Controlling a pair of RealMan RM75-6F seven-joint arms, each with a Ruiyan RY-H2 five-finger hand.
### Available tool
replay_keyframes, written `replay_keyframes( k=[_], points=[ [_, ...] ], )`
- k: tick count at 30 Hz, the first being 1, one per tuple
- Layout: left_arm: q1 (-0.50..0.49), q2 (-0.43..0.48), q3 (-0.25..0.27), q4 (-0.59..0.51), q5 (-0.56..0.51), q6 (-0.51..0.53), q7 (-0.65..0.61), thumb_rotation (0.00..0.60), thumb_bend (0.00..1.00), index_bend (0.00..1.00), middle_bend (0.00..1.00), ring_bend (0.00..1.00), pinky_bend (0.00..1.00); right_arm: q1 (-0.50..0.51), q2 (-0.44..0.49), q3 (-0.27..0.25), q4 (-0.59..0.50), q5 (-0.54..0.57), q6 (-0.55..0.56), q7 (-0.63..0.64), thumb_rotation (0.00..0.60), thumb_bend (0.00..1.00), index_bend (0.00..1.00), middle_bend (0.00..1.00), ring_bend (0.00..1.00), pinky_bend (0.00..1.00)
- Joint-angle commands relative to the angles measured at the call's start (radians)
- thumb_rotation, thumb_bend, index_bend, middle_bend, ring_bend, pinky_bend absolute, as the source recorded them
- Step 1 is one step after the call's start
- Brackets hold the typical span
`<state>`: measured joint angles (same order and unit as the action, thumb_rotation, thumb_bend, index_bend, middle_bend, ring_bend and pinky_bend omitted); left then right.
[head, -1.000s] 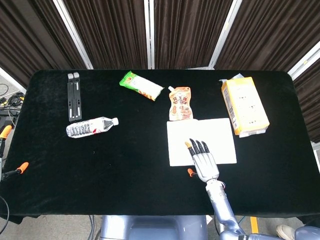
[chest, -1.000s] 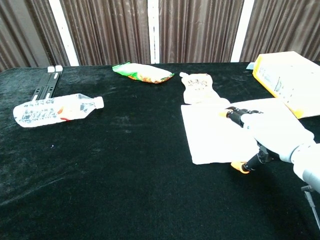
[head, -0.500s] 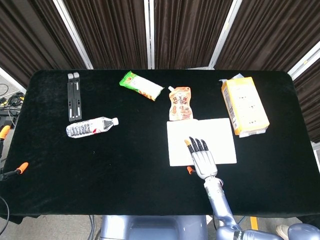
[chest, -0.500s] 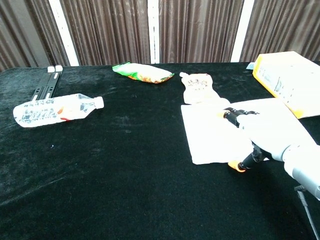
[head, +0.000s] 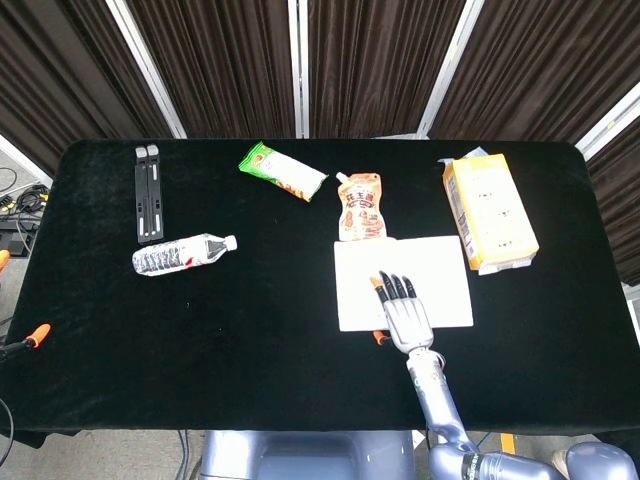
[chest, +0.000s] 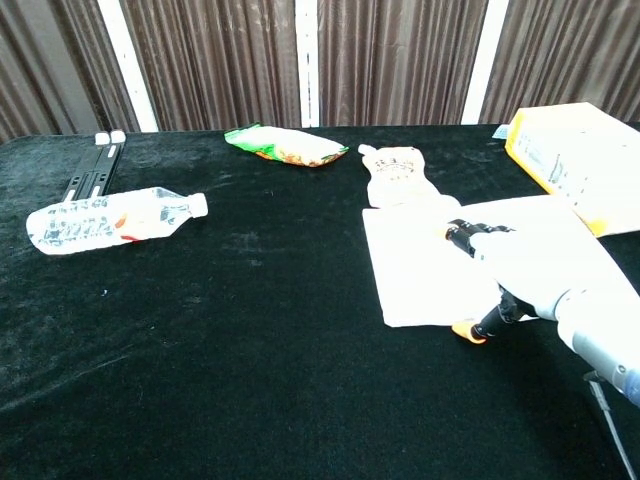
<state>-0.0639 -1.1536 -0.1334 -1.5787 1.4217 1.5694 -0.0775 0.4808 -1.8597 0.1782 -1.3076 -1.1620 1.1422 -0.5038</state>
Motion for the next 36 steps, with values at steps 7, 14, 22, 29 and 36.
replay_keyframes(
  k=[7, 14, 22, 29, 36],
  points=[
    [-0.001, -0.002, -0.001, 0.001, 0.000, -0.001, -0.002, 0.600, 0.09, 0.00, 0.00, 0.00, 0.00, 0.010, -0.020, 0.002, 0.045, 0.000, -0.004, 0.020, 0.600, 0.15, 0.00, 0.00, 0.00, 0.00],
    [-0.001, -0.006, -0.002, 0.003, 0.009, 0.007, -0.005, 0.600, 0.09, 0.00, 0.00, 0.00, 0.00, 0.008, -0.046, 0.009, 0.086, -0.064, 0.067, 0.076, 0.600, 0.32, 0.00, 0.00, 0.00, 0.00],
    [0.000, -0.007, -0.001, 0.002, 0.016, 0.012, -0.010, 0.600, 0.09, 0.00, 0.00, 0.00, 0.00, -0.002, -0.045, 0.009, 0.096, -0.130, 0.130, 0.149, 0.600, 0.47, 0.00, 0.00, 0.00, 0.00],
    [0.001, -0.007, -0.001, 0.000, 0.022, 0.019, -0.015, 0.600, 0.09, 0.00, 0.00, 0.00, 0.00, -0.004, -0.039, 0.035, 0.087, -0.111, 0.128, 0.162, 0.600, 0.44, 0.00, 0.00, 0.00, 0.00],
    [0.000, -0.010, -0.001, 0.002, 0.023, 0.018, -0.012, 0.600, 0.09, 0.00, 0.00, 0.00, 0.00, -0.006, -0.029, 0.084, 0.054, -0.075, 0.137, 0.174, 0.600, 0.43, 0.00, 0.00, 0.00, 0.00]
  ],
)
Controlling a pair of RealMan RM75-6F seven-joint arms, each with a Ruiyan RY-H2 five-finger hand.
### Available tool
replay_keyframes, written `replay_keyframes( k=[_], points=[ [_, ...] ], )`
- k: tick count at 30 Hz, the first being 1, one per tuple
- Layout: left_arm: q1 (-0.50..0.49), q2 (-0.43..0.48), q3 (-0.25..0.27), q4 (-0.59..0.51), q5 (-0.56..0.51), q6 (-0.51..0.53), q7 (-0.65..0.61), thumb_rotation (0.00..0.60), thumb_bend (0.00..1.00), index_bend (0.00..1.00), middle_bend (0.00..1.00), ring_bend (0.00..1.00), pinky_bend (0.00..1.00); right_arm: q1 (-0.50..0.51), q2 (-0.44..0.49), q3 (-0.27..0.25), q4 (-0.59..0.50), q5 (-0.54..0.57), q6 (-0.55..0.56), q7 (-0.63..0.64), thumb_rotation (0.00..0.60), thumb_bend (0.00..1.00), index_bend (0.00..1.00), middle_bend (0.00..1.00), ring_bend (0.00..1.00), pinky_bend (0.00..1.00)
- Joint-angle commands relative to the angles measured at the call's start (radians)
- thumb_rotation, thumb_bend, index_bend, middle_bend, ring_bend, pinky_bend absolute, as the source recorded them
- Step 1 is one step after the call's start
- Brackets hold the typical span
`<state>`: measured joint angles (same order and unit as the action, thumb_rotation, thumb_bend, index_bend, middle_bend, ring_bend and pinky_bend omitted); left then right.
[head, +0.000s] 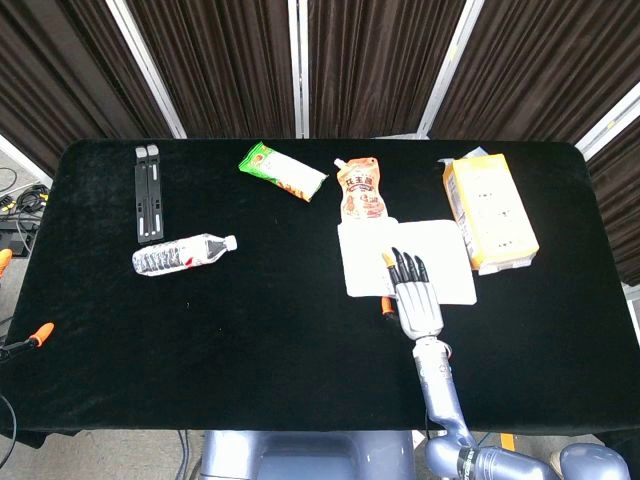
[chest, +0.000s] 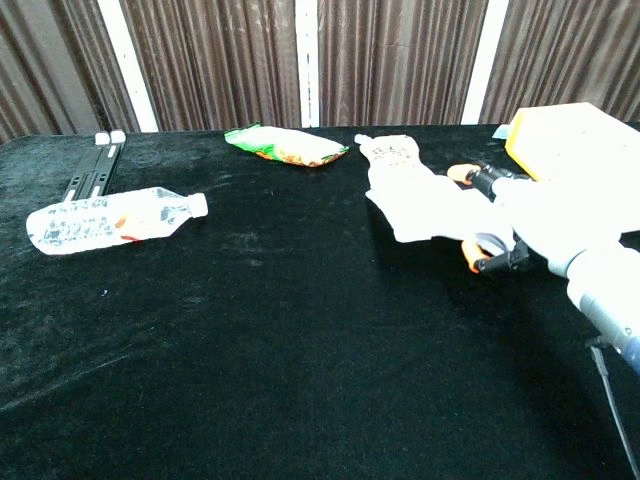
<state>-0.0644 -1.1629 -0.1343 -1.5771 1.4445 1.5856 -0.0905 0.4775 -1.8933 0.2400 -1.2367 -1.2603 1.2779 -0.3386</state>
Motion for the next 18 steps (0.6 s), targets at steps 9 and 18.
replay_keyframes(
  k=[9, 18],
  points=[
    [0.001, -0.002, 0.000, -0.002, 0.003, 0.004, 0.003, 0.600, 0.09, 0.00, 0.00, 0.00, 0.00, -0.011, 0.030, 0.100, -0.070, 0.117, 0.003, 0.019, 0.600, 0.43, 0.00, 0.00, 0.00, 0.00],
    [0.000, -0.005, 0.001, -0.003, 0.006, 0.006, 0.008, 0.600, 0.09, 0.00, 0.00, 0.00, 0.00, -0.020, 0.046, 0.159, -0.079, 0.201, 0.022, 0.018, 0.600, 0.43, 0.00, 0.00, 0.00, 0.00]
  ],
)
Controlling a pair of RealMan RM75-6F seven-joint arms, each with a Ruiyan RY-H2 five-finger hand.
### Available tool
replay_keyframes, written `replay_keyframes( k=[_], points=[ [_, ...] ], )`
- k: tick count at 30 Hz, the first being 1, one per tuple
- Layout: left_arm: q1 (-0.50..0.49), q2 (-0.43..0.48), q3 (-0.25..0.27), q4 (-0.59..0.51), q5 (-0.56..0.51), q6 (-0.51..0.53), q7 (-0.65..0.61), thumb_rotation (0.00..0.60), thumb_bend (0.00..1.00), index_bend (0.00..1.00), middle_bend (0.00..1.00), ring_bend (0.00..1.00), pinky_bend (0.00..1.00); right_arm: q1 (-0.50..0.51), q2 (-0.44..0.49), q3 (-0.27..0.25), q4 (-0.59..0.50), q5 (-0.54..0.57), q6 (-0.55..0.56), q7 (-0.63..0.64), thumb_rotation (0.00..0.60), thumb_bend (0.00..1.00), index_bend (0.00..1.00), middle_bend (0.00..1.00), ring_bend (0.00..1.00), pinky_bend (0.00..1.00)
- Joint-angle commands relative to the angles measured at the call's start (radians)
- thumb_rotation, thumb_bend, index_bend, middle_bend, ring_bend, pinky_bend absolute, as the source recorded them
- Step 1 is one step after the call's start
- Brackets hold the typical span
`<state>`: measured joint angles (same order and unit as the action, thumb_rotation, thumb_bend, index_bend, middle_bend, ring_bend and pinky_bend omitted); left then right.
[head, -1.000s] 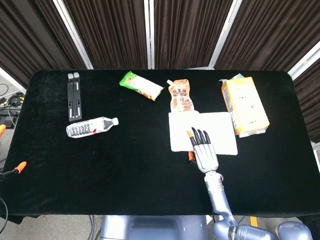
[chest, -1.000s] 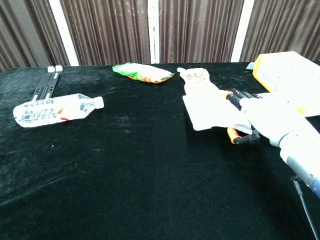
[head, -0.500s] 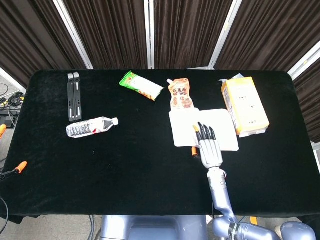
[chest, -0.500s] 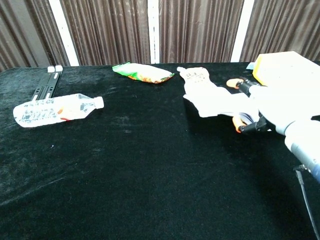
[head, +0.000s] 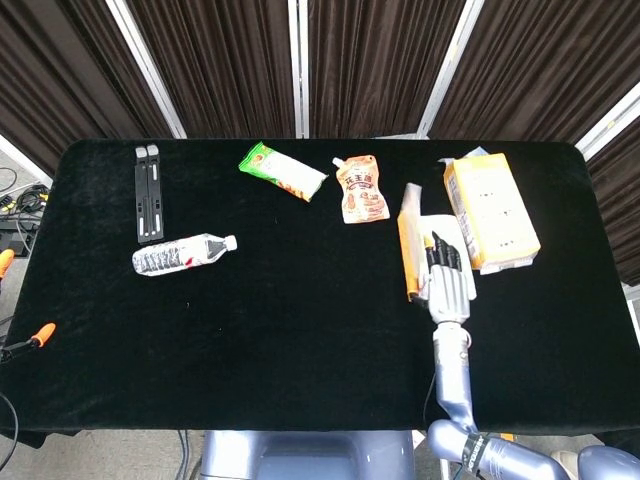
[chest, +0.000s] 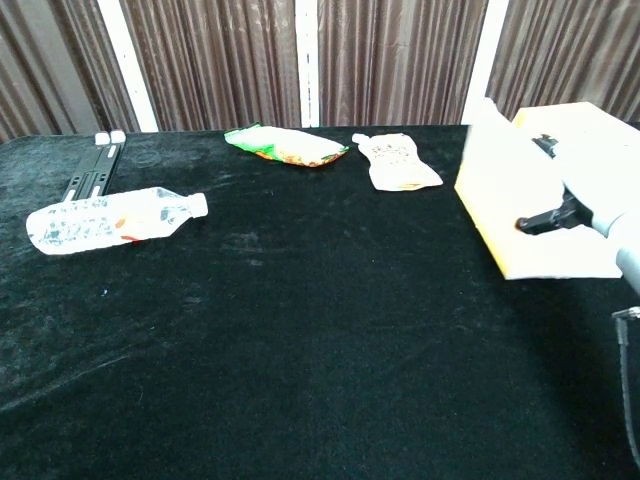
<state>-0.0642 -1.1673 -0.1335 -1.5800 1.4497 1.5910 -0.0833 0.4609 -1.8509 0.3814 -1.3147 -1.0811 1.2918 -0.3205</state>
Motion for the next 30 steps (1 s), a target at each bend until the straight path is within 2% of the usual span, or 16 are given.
replay_keyframes(
  k=[1, 9, 14, 17, 22, 25, 30],
  points=[
    [0.000, -0.001, 0.001, 0.001, 0.001, 0.000, 0.002, 0.600, 0.09, 0.00, 0.00, 0.00, 0.00, -0.004, 0.007, 0.023, -0.004, 0.033, 0.009, -0.002, 0.600, 0.43, 0.00, 0.00, 0.00, 0.00],
    [-0.001, -0.004, 0.001, -0.001, 0.004, 0.003, 0.008, 0.600, 0.09, 0.00, 0.00, 0.00, 0.00, -0.011, 0.017, 0.061, 0.008, 0.096, 0.064, -0.056, 0.600, 0.43, 0.00, 0.00, 0.00, 0.00],
    [0.001, -0.003, 0.000, 0.000, 0.003, 0.005, 0.003, 0.600, 0.09, 0.00, 0.00, 0.00, 0.00, -0.025, 0.048, 0.074, -0.003, 0.120, 0.056, -0.031, 0.600, 0.42, 0.00, 0.00, 0.00, 0.00],
    [0.000, -0.002, 0.002, 0.000, 0.007, 0.004, 0.002, 0.600, 0.09, 0.00, 0.00, 0.00, 0.00, -0.044, 0.085, 0.064, -0.030, 0.109, 0.053, -0.005, 0.600, 0.42, 0.00, 0.00, 0.00, 0.00],
    [0.000, -0.003, 0.006, 0.002, 0.014, 0.004, 0.007, 0.600, 0.09, 0.00, 0.00, 0.00, 0.00, -0.082, 0.165, 0.009, -0.101, 0.042, 0.051, 0.036, 0.600, 0.35, 0.00, 0.00, 0.00, 0.00],
    [-0.002, -0.004, 0.012, 0.009, 0.015, -0.007, 0.014, 0.600, 0.09, 0.00, 0.00, 0.00, 0.00, -0.126, 0.273, -0.084, -0.151, -0.069, 0.036, 0.087, 0.600, 0.24, 0.00, 0.00, 0.00, 0.00],
    [-0.007, -0.013, 0.028, 0.024, 0.028, -0.020, 0.035, 0.600, 0.09, 0.00, 0.00, 0.00, 0.00, -0.194, 0.394, -0.211, -0.134, -0.223, 0.075, 0.127, 0.600, 0.17, 0.00, 0.00, 0.00, 0.00]
  ],
)
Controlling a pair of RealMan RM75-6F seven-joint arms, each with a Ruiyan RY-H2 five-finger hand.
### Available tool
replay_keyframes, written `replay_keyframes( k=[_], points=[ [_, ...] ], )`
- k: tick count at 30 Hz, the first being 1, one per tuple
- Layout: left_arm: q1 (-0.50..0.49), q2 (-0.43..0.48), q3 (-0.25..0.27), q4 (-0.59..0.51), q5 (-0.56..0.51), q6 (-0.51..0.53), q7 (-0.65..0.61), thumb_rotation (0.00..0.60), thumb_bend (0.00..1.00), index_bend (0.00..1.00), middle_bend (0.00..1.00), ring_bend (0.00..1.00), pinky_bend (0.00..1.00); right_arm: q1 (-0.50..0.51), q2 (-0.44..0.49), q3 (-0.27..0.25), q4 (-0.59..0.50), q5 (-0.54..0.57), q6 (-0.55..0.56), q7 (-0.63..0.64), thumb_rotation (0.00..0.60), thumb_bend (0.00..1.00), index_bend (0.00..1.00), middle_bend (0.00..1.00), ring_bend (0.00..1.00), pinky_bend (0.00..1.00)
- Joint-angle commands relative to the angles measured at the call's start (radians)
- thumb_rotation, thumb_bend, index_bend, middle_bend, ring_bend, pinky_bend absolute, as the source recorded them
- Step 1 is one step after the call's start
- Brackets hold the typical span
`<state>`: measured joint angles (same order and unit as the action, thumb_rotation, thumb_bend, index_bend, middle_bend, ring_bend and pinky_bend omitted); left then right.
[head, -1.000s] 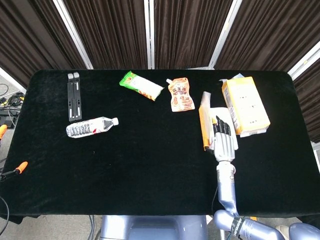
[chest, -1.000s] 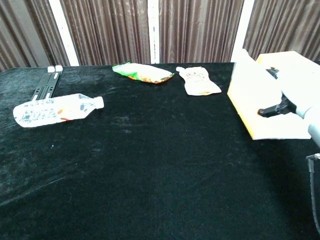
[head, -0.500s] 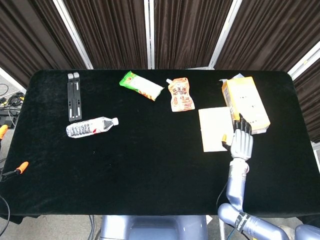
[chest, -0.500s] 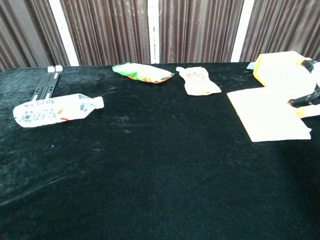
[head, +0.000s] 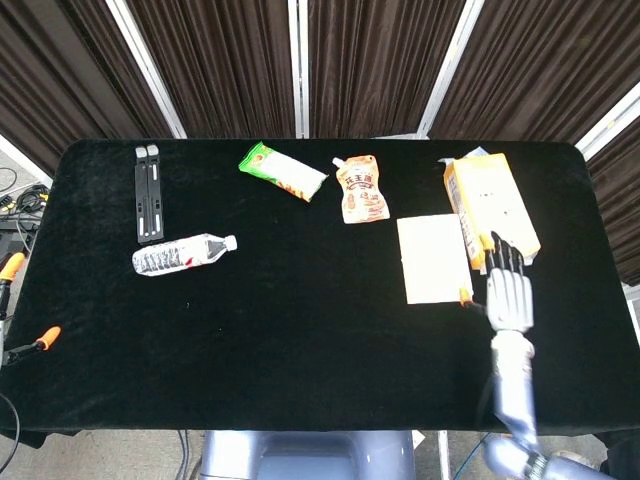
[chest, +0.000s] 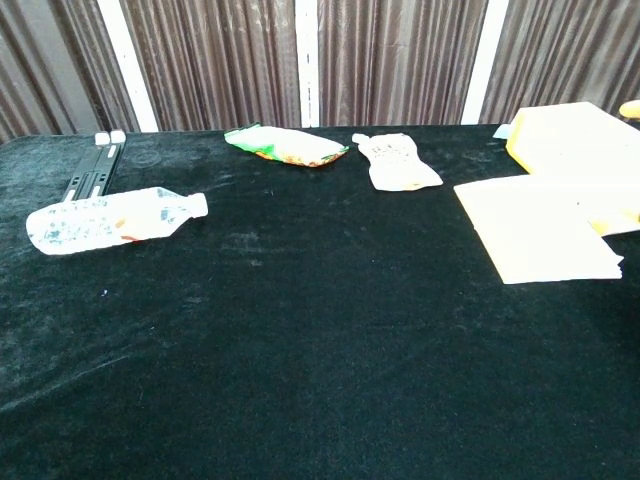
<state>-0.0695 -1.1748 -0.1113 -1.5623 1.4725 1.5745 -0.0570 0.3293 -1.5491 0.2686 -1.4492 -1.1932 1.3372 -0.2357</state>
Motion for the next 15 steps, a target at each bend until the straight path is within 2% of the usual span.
replay_keyframes(
  k=[1, 3, 7, 15],
  points=[
    [-0.001, -0.009, 0.008, 0.009, 0.007, -0.004, 0.013, 0.600, 0.09, 0.00, 0.00, 0.00, 0.00, -0.074, 0.104, -0.117, 0.010, -0.134, 0.043, 0.053, 0.600, 0.17, 0.00, 0.00, 0.00, 0.00],
    [0.000, -0.018, 0.014, 0.014, 0.011, -0.004, 0.021, 0.600, 0.09, 0.00, 0.00, 0.00, 0.00, -0.103, 0.131, -0.157, 0.035, -0.186, 0.074, 0.086, 0.600, 0.16, 0.00, 0.00, 0.00, 0.00],
    [0.003, -0.034, 0.020, 0.027, 0.016, 0.002, 0.034, 0.600, 0.09, 0.00, 0.00, 0.00, 0.00, -0.139, 0.163, -0.197, 0.076, -0.238, 0.118, 0.115, 0.600, 0.16, 0.00, 0.00, 0.00, 0.00],
    [-0.003, -0.083, 0.038, 0.067, 0.040, -0.003, 0.077, 0.600, 0.09, 0.00, 0.00, 0.00, 0.00, -0.191, 0.207, -0.216, 0.087, -0.298, 0.203, 0.217, 0.600, 0.16, 0.00, 0.00, 0.00, 0.00]
  ],
)
